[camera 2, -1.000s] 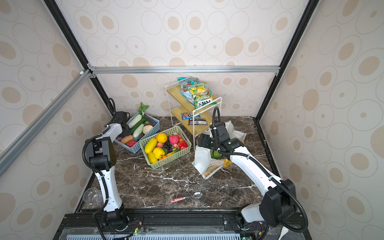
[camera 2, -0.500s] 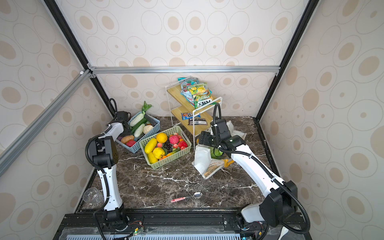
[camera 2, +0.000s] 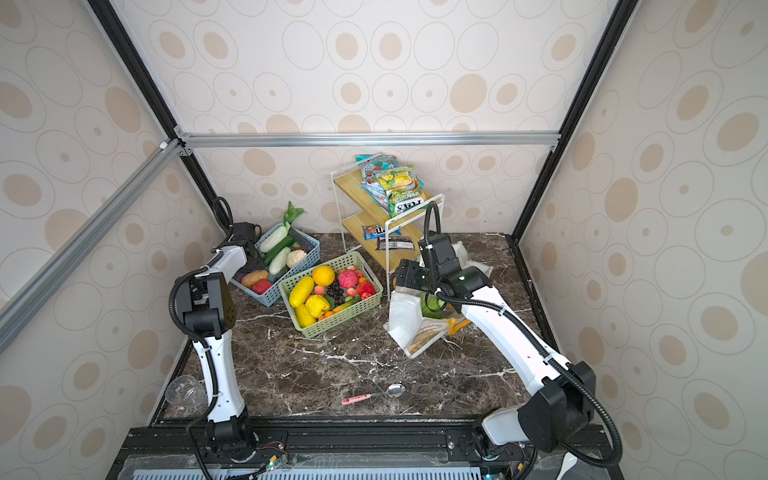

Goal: Place the food into the grocery bag and tie it
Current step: 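Grasp the purple cabbage with the left gripper and lift it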

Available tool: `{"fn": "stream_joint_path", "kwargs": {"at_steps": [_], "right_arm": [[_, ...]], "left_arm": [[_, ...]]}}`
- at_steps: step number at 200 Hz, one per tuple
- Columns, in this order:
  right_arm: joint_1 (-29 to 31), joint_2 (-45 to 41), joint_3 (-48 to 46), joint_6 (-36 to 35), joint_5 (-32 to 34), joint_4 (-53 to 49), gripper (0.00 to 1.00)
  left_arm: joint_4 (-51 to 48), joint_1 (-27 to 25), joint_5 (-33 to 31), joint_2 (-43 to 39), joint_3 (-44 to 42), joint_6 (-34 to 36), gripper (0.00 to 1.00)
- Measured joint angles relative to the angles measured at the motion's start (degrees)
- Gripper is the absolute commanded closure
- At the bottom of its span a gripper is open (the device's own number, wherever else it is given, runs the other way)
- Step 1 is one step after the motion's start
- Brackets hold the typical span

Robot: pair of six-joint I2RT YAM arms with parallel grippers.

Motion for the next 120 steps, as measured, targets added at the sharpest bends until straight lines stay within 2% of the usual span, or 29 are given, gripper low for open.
{"fn": "stream_joint_path", "kwargs": {"at_steps": [23,51,120], "right_arm": [[0.00,0.00,0.00,-0.09,0.20,-0.35,0.18],[0.00,0.00,-0.02,-0.11,0.26,-0.57,0.18],[0.00,0.00,-0.02,-0.15,0.42,-0.55,0.18]], "left_arm": [[1.66,0.66,2.75,-0.90,-1.95,-1.77,0.40],[2.89,1.33,4.33,-1.68,-3.41,-3.26,0.44],[3.23,1.62,6.95,-5.14,-6.88,-4.24,0.45]]}}
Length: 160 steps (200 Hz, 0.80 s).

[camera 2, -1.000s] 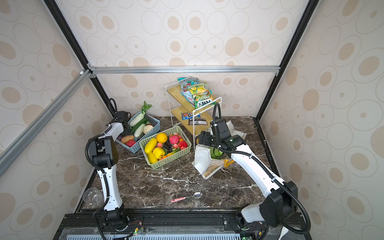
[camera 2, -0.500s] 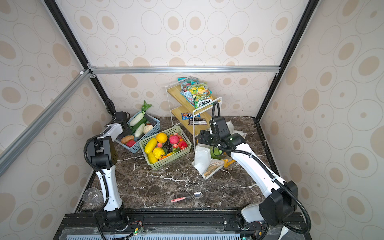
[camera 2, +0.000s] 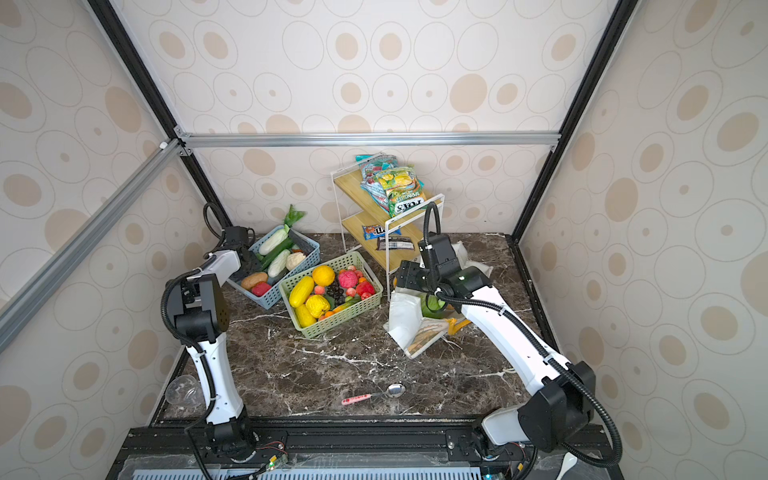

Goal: Place the food into the grocery bag and tie it
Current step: 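Grasp the purple cabbage with the left gripper and lift it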

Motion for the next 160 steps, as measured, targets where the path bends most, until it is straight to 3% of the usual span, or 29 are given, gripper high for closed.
{"fn": "stream_joint_path", "kwargs": {"at_steps": [99,160], "right_arm": [[0.00,-1.49,-2.58,0.02,-0.02,0.81,0.17],[0.00,-3.82,-5.40,0.02,0.13,2.14,0.18]], "left_arm": [[-0.22,-0.28,3.30,-10.27,-1.79,0.00,0.44],[3.91,-1.51,12.66,-19.52,-9.64,-2.08,0.43]]}}
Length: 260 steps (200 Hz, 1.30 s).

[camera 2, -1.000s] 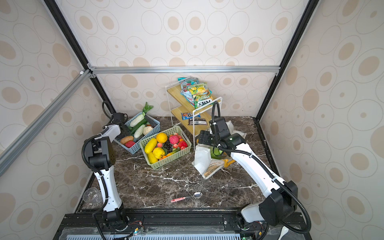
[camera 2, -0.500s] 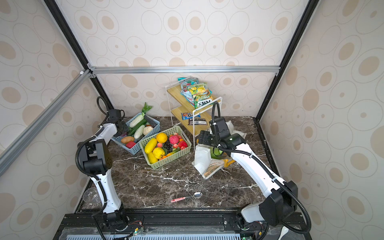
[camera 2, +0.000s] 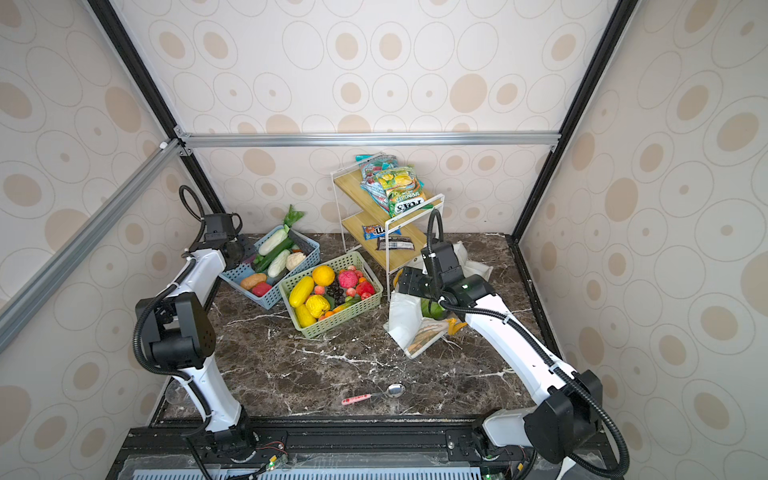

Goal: Place the food into the grocery bag and tie it
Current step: 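Grasp the purple cabbage with the left gripper and lift it, then carry the cabbage toward the center while the right gripper moves to meet it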

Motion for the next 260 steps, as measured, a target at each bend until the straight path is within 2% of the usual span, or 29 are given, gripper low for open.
{"fn": "stream_joint_path", "kwargs": {"at_steps": [55,117,186,260], "right_arm": [[0.00,-2.78,-0.50,-0.17,1.68,0.02,0.17],[0.00,-3.23,-0.50,-0.92,2.03,-0.07,0.17],[0.00,-2.95,-0.50,-2.56,2.25,-0.66,0.17],[-0.02,-0.96,-0.50,-3.30,3.98,-3.06,0.16]], "left_arm": [[6.08,-2.36,9.42,-8.22,-8.46,-3.98,0.43],[10.47,-5.09,19.41,-12.52,-17.70,-9.40,0.42],[13.16,-12.57,25.68,-18.88,-24.57,-13.55,0.41],[16.11,-20.17,29.31,-23.85,-29.00,-18.45,0.40]]}}
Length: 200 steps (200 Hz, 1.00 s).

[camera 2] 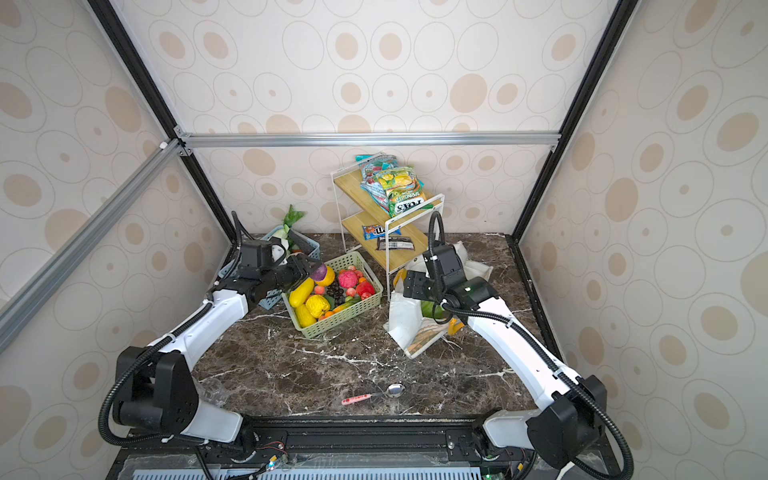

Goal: Place the food into the grocery bag and tie it
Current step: 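Carry the cabbage toward the center while the right gripper moves to meet it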

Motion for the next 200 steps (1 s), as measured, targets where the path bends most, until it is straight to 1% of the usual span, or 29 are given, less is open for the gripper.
{"fn": "stream_joint_path", "kwargs": {"at_steps": [18,35,50,72,92,121,139,200], "right_arm": [[-0.02,-0.02,0.00,-0.35,-0.11,-0.07,0.18],[-0.02,-0.13,0.00,-1.18,-1.70,0.26,0.21],[-0.02,-0.85,-0.04,-1.99,-4.81,1.75,0.22],[0.87,-2.84,-0.96,-2.78,-11.17,7.19,0.22],[5.03,-2.40,-1.01,-4.20,-15.52,13.31,0.20],[12.76,2.67,-0.87,-7.52,-18.86,21.03,0.17],[14.51,6.25,-0.87,-9.01,-19.37,24.63,0.16],[14.38,12.50,0.66,-11.72,-16.06,30.84,0.13]], "left_arm": [[2.23,-1.60,1.03,-1.73,-1.62,-2.25,0.40],[3.58,-3.13,1.40,-2.89,-2.40,-4.00,0.40],[4.92,-4.20,1.53,-3.32,-2.71,-5.42,0.40],[7.15,-5.31,1.92,-3.52,-3.43,-7.63,0.40],[8.17,-6.01,2.27,-3.52,-3.72,-9.11,0.40],[9.20,-6.80,2.62,-3.52,-3.74,-10.23,0.40],[9.18,-6.91,2.67,-3.65,-3.74,-10.40,0.40],[9.07,-7.06,2.67,-6.01,-4.28,-10.38,0.40]]}}
